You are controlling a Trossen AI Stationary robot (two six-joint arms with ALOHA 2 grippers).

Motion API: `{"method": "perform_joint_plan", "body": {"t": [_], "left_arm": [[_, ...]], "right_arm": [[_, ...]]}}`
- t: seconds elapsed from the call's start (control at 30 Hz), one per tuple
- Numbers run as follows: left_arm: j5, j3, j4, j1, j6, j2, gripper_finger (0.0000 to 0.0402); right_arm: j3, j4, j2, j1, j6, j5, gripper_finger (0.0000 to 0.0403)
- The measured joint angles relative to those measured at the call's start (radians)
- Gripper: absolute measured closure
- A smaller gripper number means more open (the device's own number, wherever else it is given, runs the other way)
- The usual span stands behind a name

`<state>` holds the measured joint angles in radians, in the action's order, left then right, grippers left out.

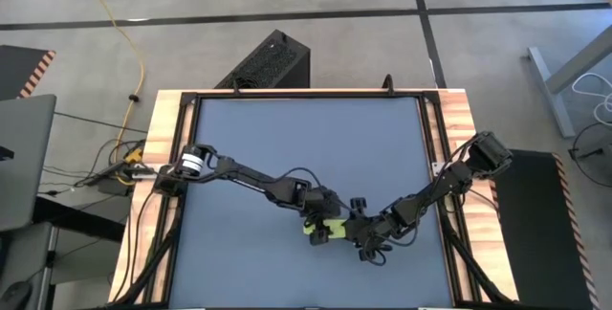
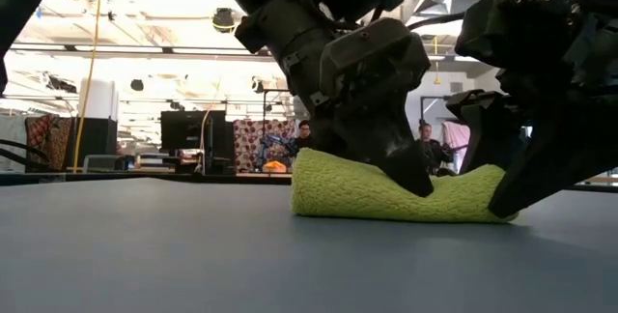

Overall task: Roll towel into tight, uniform cylinder
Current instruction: Roll the green towel

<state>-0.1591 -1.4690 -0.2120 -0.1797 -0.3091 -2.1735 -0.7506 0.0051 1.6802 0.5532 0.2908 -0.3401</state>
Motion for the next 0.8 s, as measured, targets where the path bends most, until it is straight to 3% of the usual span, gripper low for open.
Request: {"method": "perform_joint_plan", "body": {"t": [0.27,0.53,0.7,0.8], "left_arm": [[-0.018,0.000,-0.067,-0.004,-0.019,0.000,0.0195],[-0.024,0.001,-0.068,-0.001,-0.110,0.000,0.0312],[-0.101,0.002,-0.071,0.017,-0.171,0.000,0.0380],[-0.141,0.003,-0.074,0.031,-0.220,0.000,0.0391]], "right_arm": [[0.000,0.000,0.000,-0.002,0.000,-0.001,0.0189],[0.000,-0.007,-0.023,0.001,0.005,0.000,0.0189],[-0.021,-0.135,-0.123,0.001,0.049,-0.002,0.0189],[-0.021,-0.235,-0.194,0.001,0.084,-0.002,0.0189]]}}
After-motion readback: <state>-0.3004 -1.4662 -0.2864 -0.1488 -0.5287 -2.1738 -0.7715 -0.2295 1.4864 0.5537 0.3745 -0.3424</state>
